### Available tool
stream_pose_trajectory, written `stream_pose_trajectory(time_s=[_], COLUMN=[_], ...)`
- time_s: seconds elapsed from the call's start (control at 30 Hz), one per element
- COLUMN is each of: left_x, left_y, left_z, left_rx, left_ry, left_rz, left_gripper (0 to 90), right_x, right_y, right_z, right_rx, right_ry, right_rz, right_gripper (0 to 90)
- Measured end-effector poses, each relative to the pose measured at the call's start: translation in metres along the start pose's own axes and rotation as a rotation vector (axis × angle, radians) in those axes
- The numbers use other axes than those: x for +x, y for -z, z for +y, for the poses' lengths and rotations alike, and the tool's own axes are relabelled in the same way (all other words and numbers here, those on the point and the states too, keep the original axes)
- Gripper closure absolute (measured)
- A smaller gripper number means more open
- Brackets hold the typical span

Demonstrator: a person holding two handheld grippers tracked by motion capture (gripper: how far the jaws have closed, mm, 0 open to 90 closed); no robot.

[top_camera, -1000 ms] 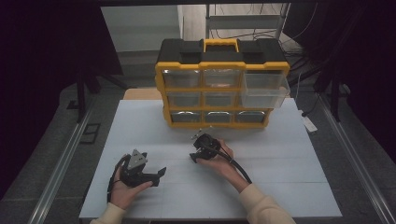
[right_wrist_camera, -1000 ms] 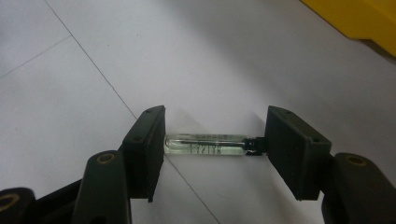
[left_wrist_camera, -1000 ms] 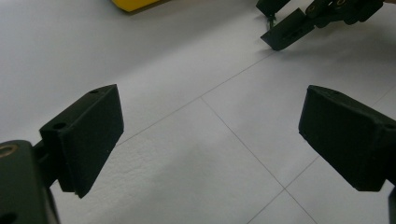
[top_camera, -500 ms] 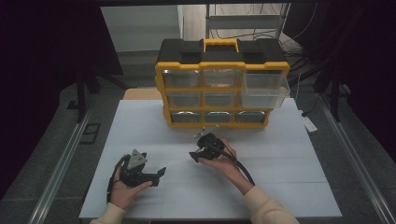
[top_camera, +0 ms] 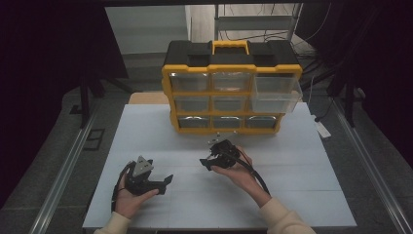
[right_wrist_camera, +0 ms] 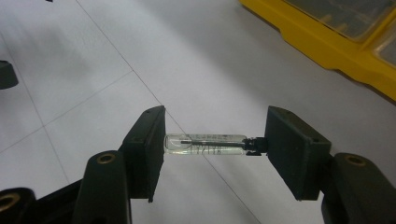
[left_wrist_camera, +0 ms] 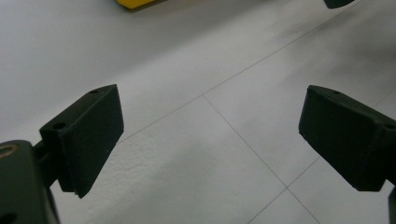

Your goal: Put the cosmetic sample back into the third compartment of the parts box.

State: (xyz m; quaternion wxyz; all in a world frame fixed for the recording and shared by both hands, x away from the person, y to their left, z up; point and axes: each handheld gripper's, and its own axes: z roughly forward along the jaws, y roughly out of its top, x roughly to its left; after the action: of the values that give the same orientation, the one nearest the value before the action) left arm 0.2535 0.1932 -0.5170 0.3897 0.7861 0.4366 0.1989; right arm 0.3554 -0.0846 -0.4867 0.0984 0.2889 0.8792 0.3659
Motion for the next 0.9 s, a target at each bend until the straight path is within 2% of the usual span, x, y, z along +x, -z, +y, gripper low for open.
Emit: stream_pose_trajectory(time_s=[0.23, 0.57, 0.7, 0.9], left_x=[0.0, -0.001, -0.001, -0.001], left_y=[0.0, 0.0, 0.0, 0.0], left_z=[0.0, 0.0, 0.001, 0.001], left_rx=[-0.002, -0.004, -0.004, -0.006], left_ry=[0.0, 0.003, -0.001, -0.001], left_rz=[0.0, -0.001, 0.0, -0.002], left_gripper=[7.3, 7.3, 7.3, 7.3], right_x=[-0.004, -0.009, -0.011, -0.012], right_y=[0.015, 0.033, 0.04, 0.051], right_z=[-0.009, -0.019, -0.02, -0.019], right_rx=[-0.041, -0.087, -0.102, -0.133], right_ry=[-0.023, -0.041, -0.065, -0.064], right_rz=[0.02, 0.026, 0.049, 0.041], right_gripper=[40.3, 40.3, 40.3, 40.3])
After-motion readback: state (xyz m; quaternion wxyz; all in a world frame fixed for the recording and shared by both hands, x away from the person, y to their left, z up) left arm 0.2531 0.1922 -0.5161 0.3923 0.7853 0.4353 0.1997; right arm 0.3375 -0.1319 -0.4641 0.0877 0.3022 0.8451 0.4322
